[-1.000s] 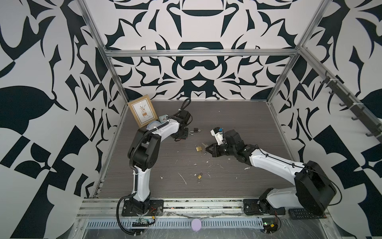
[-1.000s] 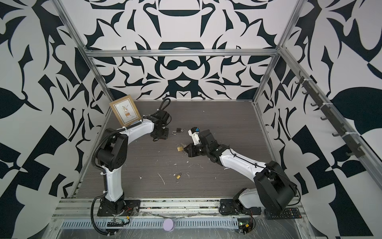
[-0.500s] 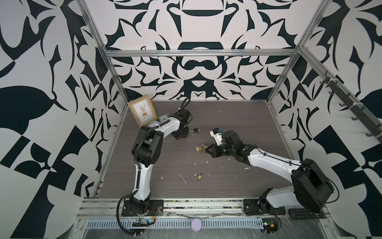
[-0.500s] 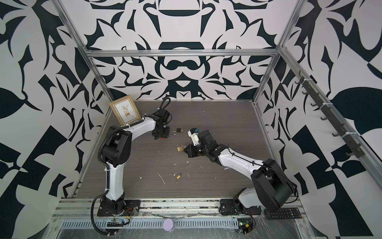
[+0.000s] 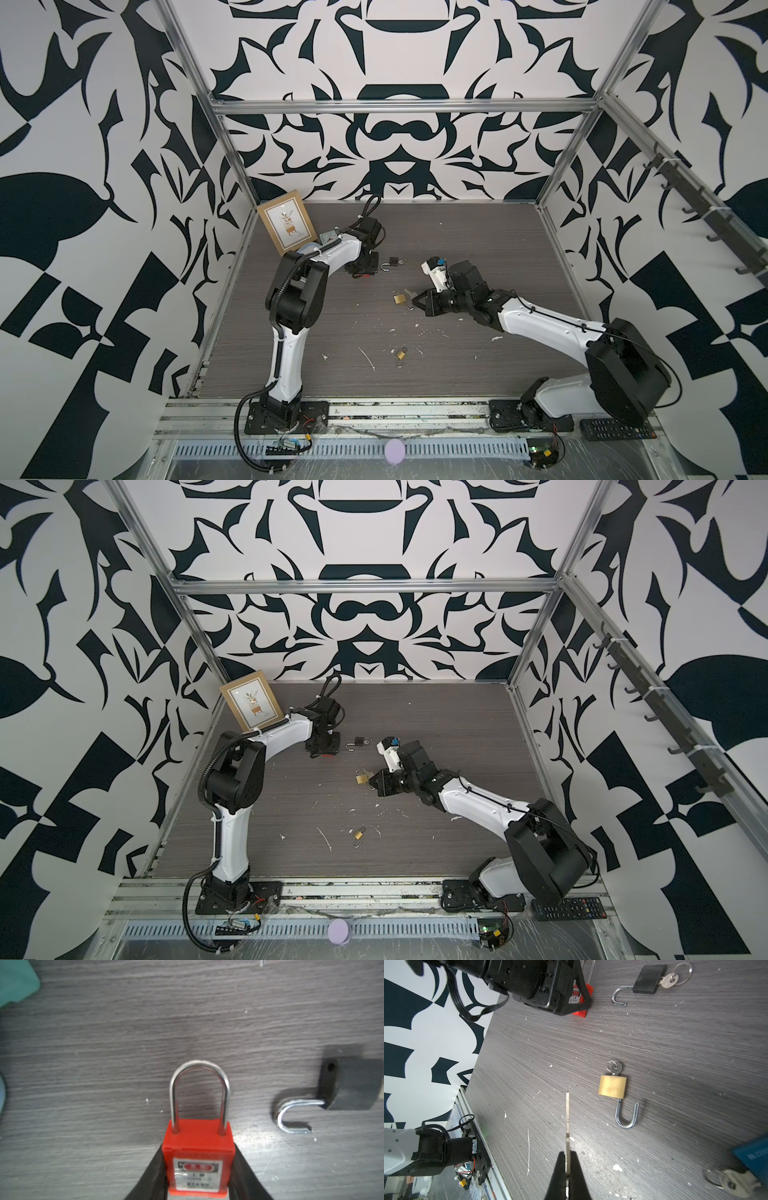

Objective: Lock with the key

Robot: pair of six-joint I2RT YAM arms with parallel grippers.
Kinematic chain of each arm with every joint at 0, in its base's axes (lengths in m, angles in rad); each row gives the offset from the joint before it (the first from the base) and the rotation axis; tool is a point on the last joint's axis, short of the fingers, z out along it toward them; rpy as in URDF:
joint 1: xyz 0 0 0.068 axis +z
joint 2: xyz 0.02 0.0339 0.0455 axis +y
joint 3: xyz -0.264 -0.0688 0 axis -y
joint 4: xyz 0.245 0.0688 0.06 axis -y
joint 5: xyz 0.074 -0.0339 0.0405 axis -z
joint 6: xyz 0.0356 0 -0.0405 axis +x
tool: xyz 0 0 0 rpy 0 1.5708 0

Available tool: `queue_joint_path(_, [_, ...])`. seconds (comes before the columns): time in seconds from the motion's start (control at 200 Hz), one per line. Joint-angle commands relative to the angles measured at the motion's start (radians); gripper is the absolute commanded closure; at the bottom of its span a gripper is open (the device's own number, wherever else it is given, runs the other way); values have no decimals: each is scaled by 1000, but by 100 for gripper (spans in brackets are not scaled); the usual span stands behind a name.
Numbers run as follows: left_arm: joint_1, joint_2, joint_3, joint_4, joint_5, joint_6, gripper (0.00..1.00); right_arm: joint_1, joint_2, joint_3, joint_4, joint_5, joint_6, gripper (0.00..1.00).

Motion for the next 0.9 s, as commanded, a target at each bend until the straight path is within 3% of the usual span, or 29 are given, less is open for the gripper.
queue_joint_path(0.0, [7,39,27,-42,9,12,64,-1,-18,24,27,-7,-12,100])
queue_joint_path(0.305, [8,21,5,-44,2,38,45,-1,-21,14,37,0,-11,100])
queue_joint_path(0.55, [7,-21,9,-37,1,47,42,-1,-16,12,52,12,7,100])
queue_joint_path(0.735, [7,-165,17,-37,-27,59,36,-1,19,49,34,50,30,100])
queue_joint_path(0.895, [7,-373,-27,-21,-74,67,26,-1,89,116,2,72,39,100])
